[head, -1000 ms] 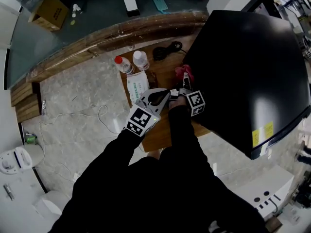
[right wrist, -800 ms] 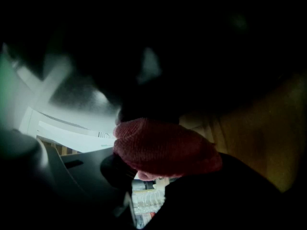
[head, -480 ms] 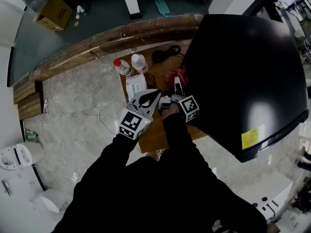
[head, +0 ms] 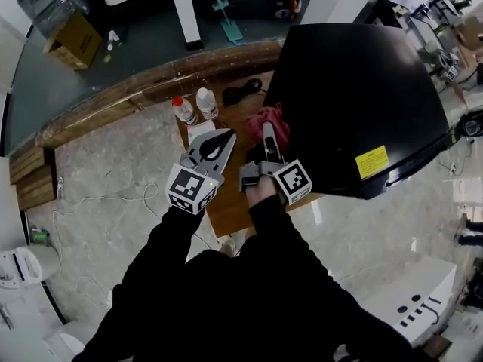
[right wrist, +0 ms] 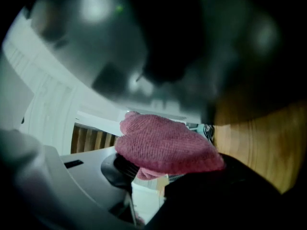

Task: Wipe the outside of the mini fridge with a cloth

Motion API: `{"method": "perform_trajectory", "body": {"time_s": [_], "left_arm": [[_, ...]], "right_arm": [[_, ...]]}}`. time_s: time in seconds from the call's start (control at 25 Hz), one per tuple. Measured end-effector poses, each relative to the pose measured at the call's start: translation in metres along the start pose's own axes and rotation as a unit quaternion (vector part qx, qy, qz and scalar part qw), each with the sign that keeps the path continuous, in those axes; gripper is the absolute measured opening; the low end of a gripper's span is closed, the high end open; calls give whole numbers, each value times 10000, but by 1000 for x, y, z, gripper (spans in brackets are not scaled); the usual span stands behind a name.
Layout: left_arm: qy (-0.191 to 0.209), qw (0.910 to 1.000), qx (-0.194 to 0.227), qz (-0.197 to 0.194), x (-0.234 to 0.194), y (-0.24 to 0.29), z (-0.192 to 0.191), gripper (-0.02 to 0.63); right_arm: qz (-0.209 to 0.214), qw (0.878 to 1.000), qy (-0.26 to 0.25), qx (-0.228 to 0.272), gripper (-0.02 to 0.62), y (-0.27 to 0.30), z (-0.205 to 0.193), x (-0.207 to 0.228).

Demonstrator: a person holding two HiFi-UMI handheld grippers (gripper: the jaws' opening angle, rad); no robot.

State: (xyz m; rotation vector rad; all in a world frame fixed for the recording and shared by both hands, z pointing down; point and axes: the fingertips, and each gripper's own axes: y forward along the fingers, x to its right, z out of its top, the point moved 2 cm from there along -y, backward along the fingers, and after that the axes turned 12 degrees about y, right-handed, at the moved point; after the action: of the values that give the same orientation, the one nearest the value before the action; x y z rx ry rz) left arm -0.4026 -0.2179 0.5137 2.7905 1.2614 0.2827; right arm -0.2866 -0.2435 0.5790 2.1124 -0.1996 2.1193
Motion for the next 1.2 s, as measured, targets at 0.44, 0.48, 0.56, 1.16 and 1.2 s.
{"method": "perform_trajectory", "body": {"time_s": [0.44,0.48,0.56,1.16,1.2], "left_arm": [[220,9926,809,-874,95,-8,97,6],[260,9917,838,-940,103,-7,103,6],[293,9901,885,-1052,115,-7,111,6],[198,9918,467,-1175,133,14,69,6],[165,9921,393,-1184,133,16,59,6]], "right_arm": [[461,9940,-482,863,124,-116,49,-95],[413,9939,-423,926,124,-121,55,-98],[398,9935,-263,1032,124,-128,67,-101],[-143,9934,624,953,124,-123,85,-27],[-228,9930,656,959,124,-122,84,-14]]}}
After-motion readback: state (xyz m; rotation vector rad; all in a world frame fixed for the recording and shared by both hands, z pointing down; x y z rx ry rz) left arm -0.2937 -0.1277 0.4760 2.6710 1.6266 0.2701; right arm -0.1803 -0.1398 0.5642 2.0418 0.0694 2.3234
